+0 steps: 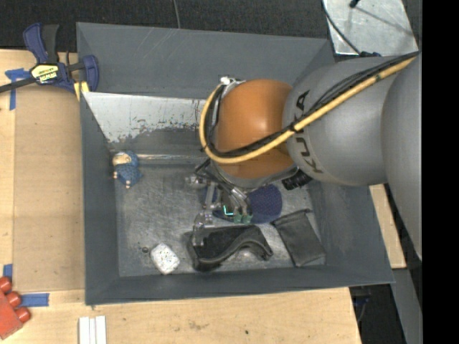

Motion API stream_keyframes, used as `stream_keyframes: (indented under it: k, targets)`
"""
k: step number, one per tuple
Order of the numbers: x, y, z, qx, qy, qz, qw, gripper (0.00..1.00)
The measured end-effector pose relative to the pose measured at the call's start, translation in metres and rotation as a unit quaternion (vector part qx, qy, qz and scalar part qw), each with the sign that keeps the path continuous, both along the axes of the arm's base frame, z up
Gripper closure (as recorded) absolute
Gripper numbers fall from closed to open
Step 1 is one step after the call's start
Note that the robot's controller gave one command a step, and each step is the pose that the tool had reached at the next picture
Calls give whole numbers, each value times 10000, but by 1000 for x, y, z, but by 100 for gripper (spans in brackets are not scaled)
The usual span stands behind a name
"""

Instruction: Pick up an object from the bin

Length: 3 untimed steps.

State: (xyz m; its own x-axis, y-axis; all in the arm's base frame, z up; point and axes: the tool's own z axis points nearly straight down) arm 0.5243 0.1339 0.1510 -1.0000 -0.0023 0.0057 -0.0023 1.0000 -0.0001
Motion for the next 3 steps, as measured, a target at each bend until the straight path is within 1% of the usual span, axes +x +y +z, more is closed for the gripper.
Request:
stream_keyframes:
  k: [1,2,3]
  targets:
    - [-36,-78,-29,-8,-14,1049,9945,0]
    - [-36,-74,-75,-13,47,-171,9998,0]
    - [-35,-73,-74,-4,38,-185,9998,100]
